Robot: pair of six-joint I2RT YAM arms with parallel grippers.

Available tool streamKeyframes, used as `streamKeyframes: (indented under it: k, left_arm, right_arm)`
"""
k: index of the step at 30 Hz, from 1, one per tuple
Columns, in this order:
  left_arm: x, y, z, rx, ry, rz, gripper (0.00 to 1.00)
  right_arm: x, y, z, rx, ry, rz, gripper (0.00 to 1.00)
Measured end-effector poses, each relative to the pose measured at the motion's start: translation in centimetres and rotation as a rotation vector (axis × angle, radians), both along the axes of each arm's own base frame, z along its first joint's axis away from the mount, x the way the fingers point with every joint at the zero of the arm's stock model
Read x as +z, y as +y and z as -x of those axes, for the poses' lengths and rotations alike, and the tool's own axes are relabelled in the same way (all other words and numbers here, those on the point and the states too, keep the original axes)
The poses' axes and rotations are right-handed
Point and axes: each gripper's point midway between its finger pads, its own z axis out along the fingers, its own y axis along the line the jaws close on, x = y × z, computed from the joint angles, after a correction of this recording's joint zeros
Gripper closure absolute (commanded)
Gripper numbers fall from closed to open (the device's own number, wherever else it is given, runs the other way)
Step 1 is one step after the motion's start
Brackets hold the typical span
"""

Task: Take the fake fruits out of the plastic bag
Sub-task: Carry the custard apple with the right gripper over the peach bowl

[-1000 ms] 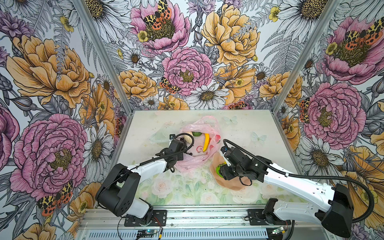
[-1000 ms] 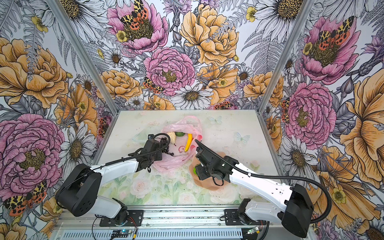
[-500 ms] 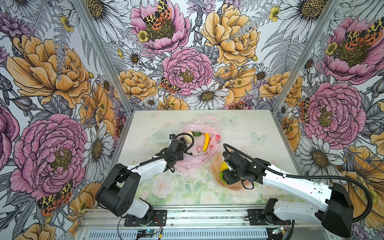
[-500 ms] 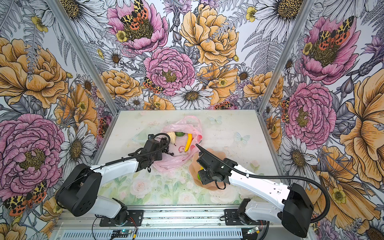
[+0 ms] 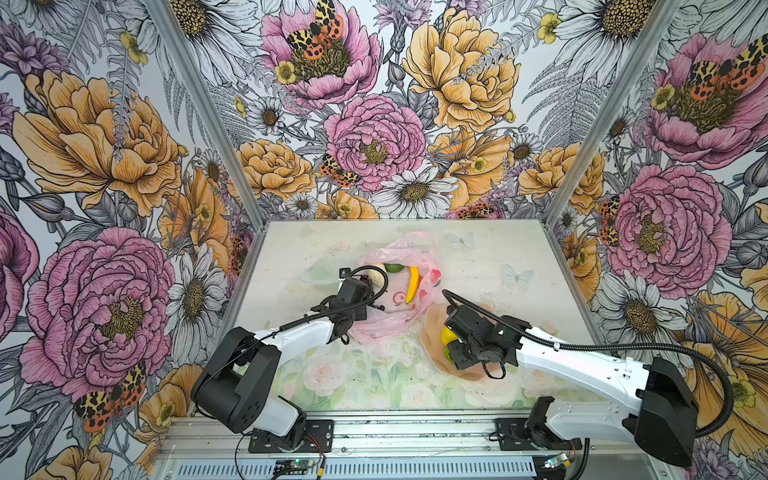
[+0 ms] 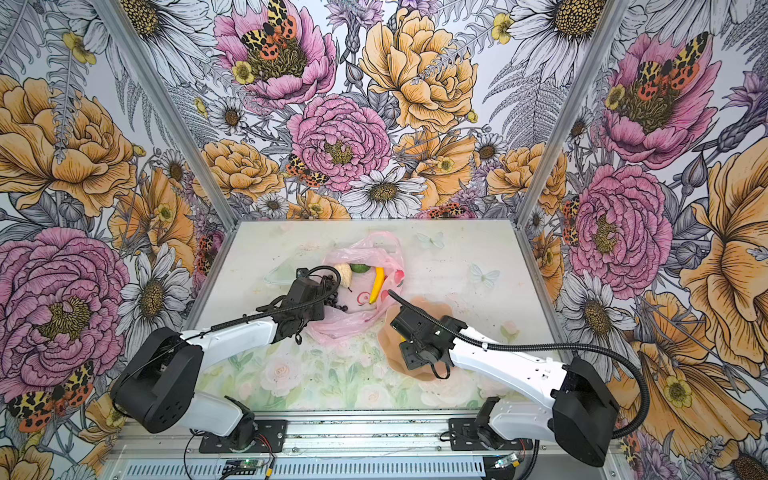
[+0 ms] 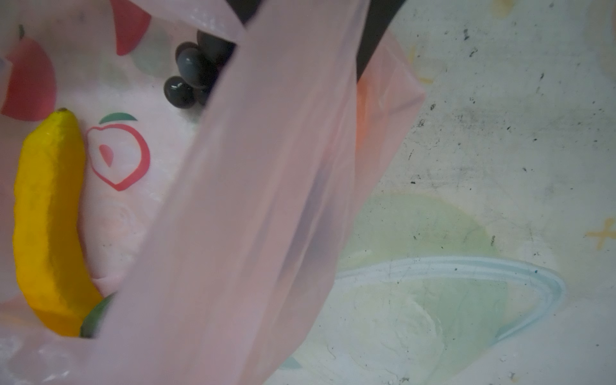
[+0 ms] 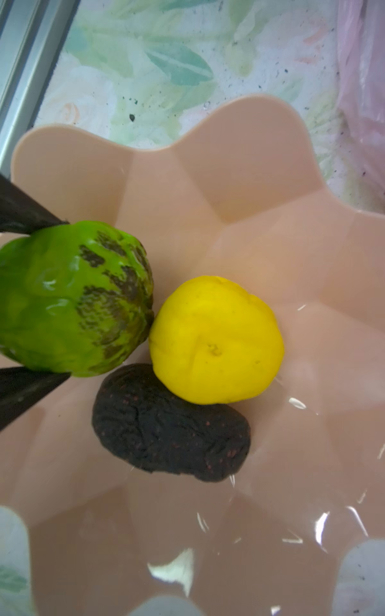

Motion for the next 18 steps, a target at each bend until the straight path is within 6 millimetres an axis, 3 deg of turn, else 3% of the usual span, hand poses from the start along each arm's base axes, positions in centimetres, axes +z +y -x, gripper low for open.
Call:
streamKeyframes:
  k: [4, 18]
  left_arm:
    - [0.0, 0.1, 0.0, 0.003, 0.002, -0.005, 0.7]
    - [-0.1, 0.2, 0.1, -0.001, 0.003, -0.014, 0.7]
  right_arm:
    - [-0.9, -0.5, -0.3, -0.008, 0.004, 0.056, 0.53]
    - [-0.9, -0.4, -1.2, -0.021, -0.019, 0.092, 0.48]
